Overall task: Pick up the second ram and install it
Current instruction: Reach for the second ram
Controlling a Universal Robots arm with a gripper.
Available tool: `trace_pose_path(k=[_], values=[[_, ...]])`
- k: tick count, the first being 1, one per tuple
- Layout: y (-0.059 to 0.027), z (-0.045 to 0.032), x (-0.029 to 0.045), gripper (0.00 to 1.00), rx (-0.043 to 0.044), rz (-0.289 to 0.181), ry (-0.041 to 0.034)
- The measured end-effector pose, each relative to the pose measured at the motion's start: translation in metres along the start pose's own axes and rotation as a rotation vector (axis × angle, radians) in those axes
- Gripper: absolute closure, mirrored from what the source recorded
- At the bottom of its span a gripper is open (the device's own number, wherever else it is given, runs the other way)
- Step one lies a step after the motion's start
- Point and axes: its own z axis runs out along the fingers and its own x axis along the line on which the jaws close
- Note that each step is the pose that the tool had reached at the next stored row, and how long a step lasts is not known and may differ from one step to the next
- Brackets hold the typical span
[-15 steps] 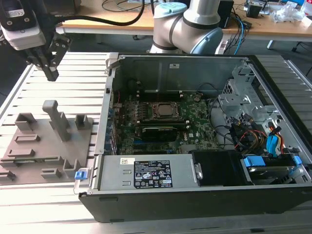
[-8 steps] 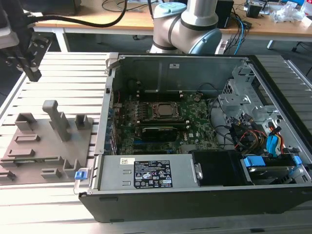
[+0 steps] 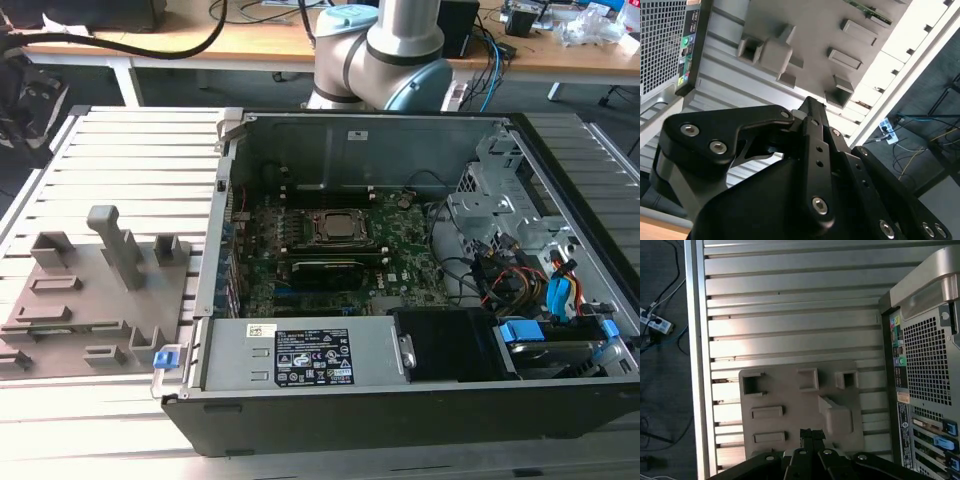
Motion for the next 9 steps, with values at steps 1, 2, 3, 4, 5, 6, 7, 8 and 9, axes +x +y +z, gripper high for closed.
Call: trace_pose_path(k=[1, 2, 3, 4, 5, 6, 7, 8, 9], values=[[-0.0004, 0.0002, 0.0057, 0.89, -0.0001, 0.000, 0.0000], [-0.0006, 0.0003, 0.0083, 0.89, 0.0000, 0.000, 0.0000], [-0.0011, 0.0004, 0.0097, 0.89, -0.0001, 0.000, -0.0001], [-0.0041, 0.0004, 0.0136, 0.89, -0.0001, 0.000, 0.0000], [-0.0092, 0.0004, 0.0154, 0.89, 0.0000, 0.000, 0.0001], [-0.0181, 0.0007, 0.0149, 0.89, 0.0005, 0.000, 0.0001], [-0.0264, 0.0015, 0.0143, 0.89, 0.0015, 0.000, -0.0002], [-0.0322, 0.0025, 0.0129, 0.89, 0.0027, 0.000, 0.0000], [-0.0364, 0.0035, 0.0105, 0.89, 0.0031, 0.000, 0.0005]])
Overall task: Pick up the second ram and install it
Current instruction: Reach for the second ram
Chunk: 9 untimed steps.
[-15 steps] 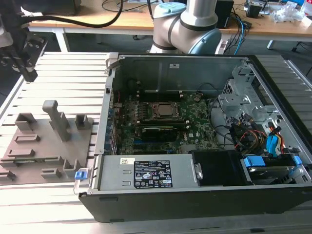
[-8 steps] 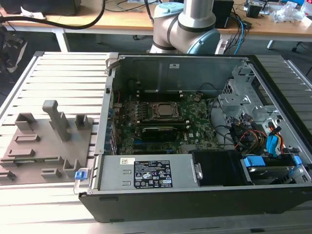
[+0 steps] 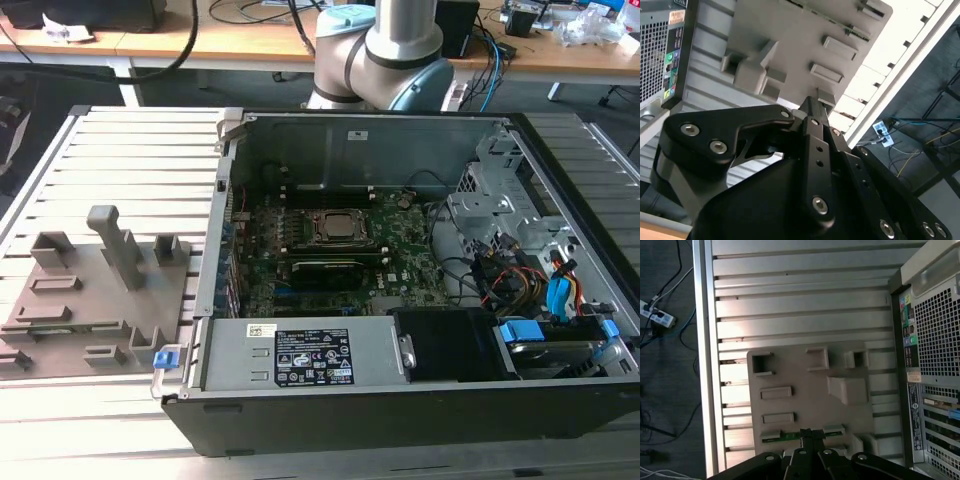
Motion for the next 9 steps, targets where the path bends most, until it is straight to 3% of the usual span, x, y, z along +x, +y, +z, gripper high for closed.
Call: trace_pose_path(k=[3, 6, 9], values=[[-0.0067, 0.0029, -0.0092, 0.89, 0.0007, 0.000, 0.0021], [-0.0259, 0.0041, -0.0125, 0.89, 0.0048, 0.000, 0.0021], [-0.0288, 0.0042, -0.0127, 0.89, 0.0051, 0.000, 0.0020]])
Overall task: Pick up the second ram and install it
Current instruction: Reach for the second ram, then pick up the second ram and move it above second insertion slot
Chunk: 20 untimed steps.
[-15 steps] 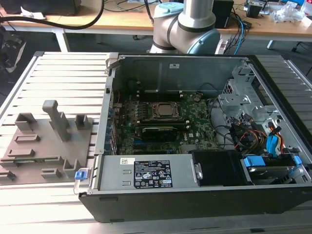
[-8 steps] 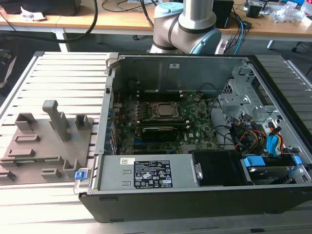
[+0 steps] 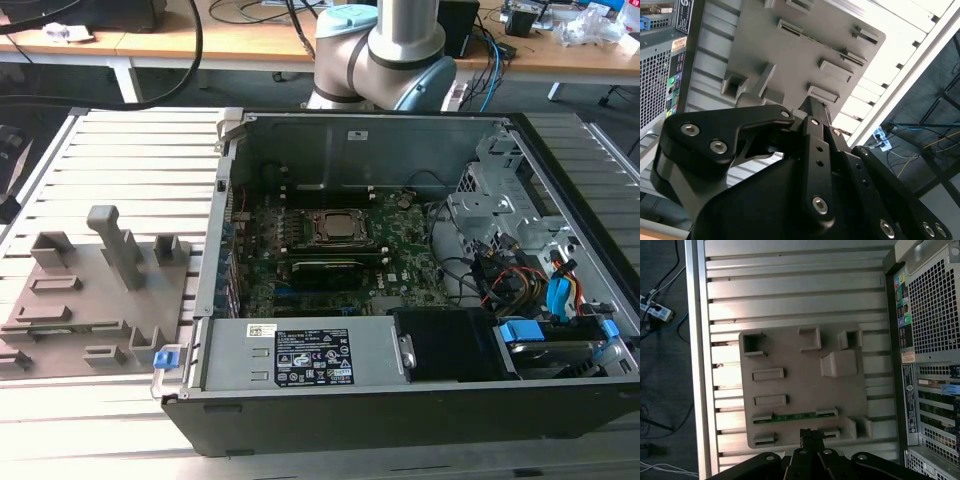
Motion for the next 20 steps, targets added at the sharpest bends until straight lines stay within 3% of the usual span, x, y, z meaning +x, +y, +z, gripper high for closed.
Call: trace_pose_path(k=[11, 13, 20], values=[[-0.0004, 0.0000, -0.0001, 0.89, 0.0000, -0.002, 0.0000], [-0.0004, -0.0001, 0.0000, 0.89, -0.0015, -0.076, 0.0028], [-0.0004, 0.0000, 0.0000, 0.89, -0.0044, -0.209, 0.0076]])
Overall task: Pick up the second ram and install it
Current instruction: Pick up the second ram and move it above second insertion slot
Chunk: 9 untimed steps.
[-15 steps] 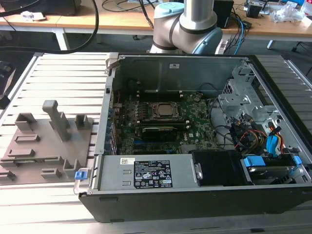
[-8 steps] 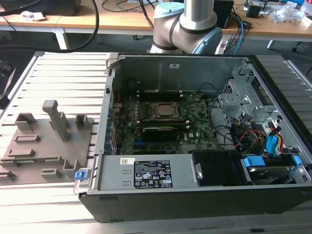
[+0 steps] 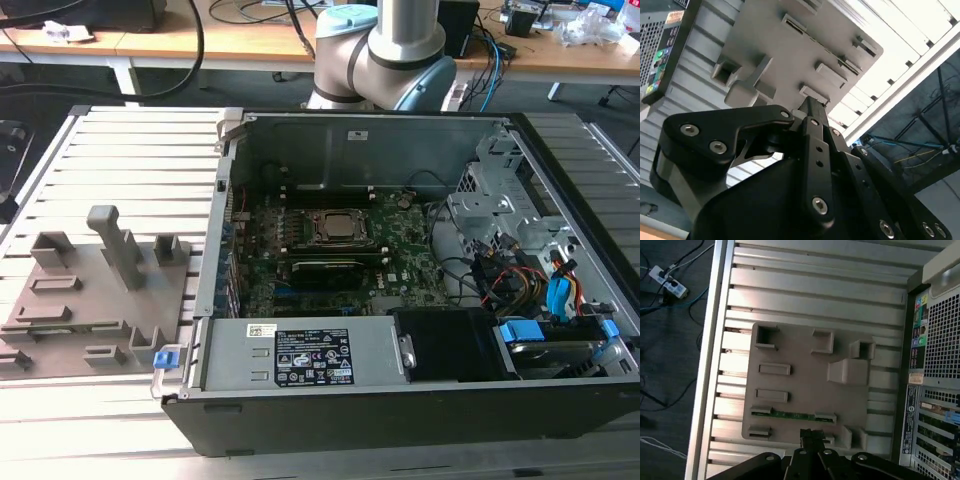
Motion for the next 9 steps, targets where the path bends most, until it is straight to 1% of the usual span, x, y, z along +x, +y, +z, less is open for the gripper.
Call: trace_pose_path(k=[1, 2, 3, 5, 6, 7, 9], values=[[0.0000, -0.0001, 0.0000, 0.89, -0.0008, -0.041, 0.0016], [0.0000, 0.0000, 0.0000, 0.89, -0.0019, -0.093, 0.0034], [0.0000, 0.0000, 0.0000, 0.89, -0.0027, -0.131, 0.0048], [0.0000, -0.0001, 0.0000, 0.89, -0.0033, -0.161, 0.0060], [0.0000, -0.0001, 0.0000, 0.89, -0.0039, -0.189, 0.0071], [0.0000, 0.0000, 0.0000, 0.89, -0.0047, -0.228, 0.0084], [0.0000, 0.0000, 0.0000, 0.89, -0.0056, -0.272, 0.0101]])
